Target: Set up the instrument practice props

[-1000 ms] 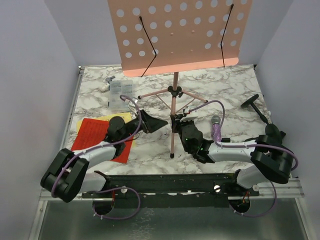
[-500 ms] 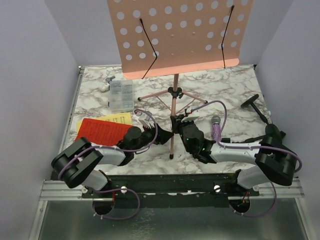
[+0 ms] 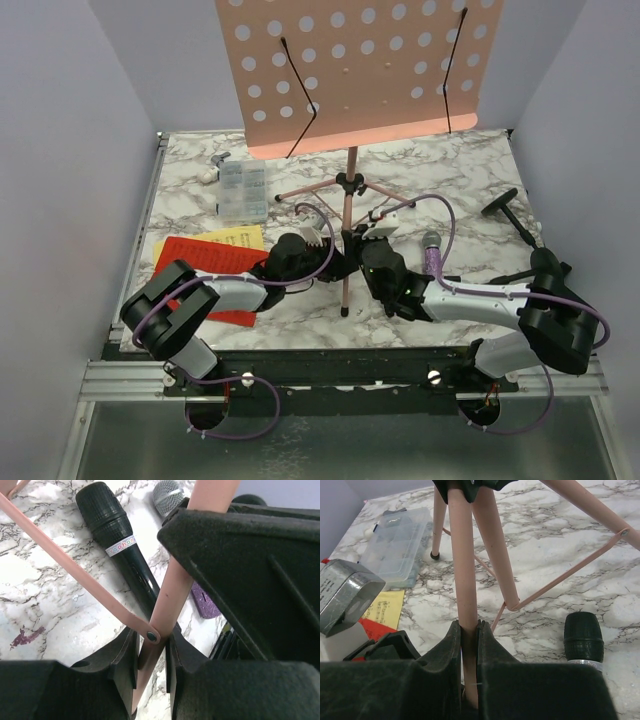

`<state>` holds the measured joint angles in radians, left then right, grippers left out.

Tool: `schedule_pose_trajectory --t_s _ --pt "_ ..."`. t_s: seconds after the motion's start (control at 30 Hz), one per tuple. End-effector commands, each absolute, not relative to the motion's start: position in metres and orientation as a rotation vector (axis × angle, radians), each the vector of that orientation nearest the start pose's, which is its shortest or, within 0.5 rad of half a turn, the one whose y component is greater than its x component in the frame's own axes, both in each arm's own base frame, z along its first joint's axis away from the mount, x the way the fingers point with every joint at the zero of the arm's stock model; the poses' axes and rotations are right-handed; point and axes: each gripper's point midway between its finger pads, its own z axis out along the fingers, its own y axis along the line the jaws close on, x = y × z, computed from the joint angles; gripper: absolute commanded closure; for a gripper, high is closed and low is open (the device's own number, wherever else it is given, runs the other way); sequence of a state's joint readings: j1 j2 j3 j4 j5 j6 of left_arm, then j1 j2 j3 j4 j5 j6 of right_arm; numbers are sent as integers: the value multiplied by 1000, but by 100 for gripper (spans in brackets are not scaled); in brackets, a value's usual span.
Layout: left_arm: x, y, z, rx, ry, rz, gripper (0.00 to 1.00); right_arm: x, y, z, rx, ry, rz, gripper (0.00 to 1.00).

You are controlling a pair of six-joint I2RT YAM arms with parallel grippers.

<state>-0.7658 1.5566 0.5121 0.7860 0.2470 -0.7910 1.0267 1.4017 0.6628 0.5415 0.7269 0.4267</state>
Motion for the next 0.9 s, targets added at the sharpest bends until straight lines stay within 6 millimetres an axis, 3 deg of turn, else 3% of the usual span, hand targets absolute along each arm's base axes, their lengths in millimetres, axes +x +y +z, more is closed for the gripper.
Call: schedule_pose_trajectory --t_s 0.0,0.07,0.13,0.23,0.37,0.47,0.6,0.67,0.77,0.87 --pt "245 -310 50 67 2343 -1074 88 273 322 172 -93 1800 595 99" --pt "242 -311 49 94 2365 -1087 96 270 320 175 -125 1814 595 99" --pt "240 -311 44 119 2397 -1080 99 266 313 182 -160 1818 595 93" --pt "237 -309 35 140 2437 -1067 100 260 295 198 -195 1795 634 64" --pt "226 -310 25 131 2497 -1107 100 262 260 220 -224 1755 717 40" --pt "223 -310 26 129 2536 -1163 100 267 242 230 -310 1721 777 32" --pt "230 -310 30 177 2535 -1162 100 287 228 234 -394 1700 820 30" --pt "232 -310 29 183 2536 -1161 100 295 222 241 -423 1679 945 31" --pt "232 -307 25 178 2544 -1147 100 292 227 254 -516 1611 1119 31" --pt "233 -308 28 189 2536 -1161 100 306 228 257 -445 1606 1160 30"
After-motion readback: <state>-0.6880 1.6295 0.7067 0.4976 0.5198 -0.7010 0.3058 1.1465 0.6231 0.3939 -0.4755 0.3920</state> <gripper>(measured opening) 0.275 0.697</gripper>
